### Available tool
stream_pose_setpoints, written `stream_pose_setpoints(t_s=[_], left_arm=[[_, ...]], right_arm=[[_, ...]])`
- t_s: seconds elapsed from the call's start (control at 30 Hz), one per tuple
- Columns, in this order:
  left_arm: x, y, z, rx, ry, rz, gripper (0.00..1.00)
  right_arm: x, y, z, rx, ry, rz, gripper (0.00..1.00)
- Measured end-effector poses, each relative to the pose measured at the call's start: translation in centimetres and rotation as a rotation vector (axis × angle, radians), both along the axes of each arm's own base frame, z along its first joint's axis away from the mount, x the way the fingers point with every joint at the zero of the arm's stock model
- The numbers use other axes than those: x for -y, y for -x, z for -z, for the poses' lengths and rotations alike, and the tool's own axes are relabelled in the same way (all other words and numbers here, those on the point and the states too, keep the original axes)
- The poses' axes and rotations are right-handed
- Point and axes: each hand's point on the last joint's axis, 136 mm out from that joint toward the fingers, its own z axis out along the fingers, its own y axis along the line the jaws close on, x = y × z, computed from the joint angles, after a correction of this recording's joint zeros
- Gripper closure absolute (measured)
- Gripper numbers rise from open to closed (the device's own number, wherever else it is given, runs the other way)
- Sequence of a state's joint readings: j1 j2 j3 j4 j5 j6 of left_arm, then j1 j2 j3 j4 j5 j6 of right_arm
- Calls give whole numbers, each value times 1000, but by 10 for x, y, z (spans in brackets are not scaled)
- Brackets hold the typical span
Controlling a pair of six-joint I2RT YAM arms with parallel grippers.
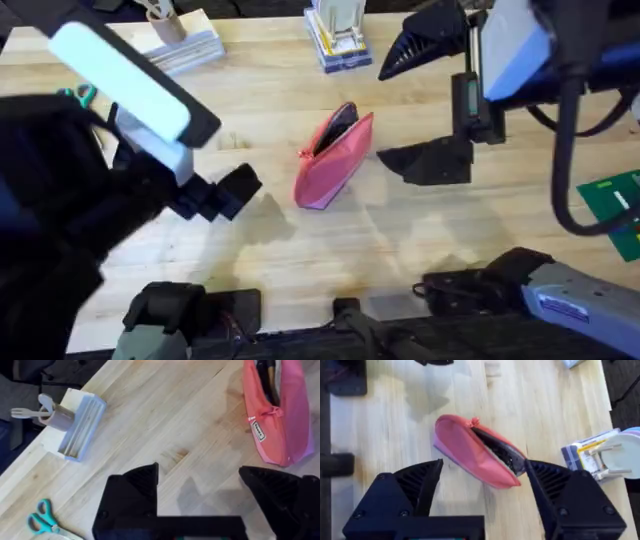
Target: Unzip the bag, pick up the pens from the table one at a time and place them inside, then zip the bag closed.
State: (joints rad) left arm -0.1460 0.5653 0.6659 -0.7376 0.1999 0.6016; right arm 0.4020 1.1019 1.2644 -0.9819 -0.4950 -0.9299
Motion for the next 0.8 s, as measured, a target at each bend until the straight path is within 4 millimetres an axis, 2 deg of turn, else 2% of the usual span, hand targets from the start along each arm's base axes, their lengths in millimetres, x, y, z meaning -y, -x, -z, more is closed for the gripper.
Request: stream_pose_setpoints(t_s=[0.2, 0.33, 0.6, 0.8], left_arm=[[-7, -22, 20, -95, 73, 32, 10], [-6, -32, 26, -122, 150, 88, 10], [10, -28, 22, -130, 296, 235, 10], [22, -12, 27, -201, 363, 286, 10]], right_arm=[[-9, -5, -7, -7, -47, 33, 4], [-10, -6, -8, -42, -67, 70, 4], [-10, -6, -8, -100, -92, 125, 3], [-16, -9, -4, -202, -128, 199, 3]])
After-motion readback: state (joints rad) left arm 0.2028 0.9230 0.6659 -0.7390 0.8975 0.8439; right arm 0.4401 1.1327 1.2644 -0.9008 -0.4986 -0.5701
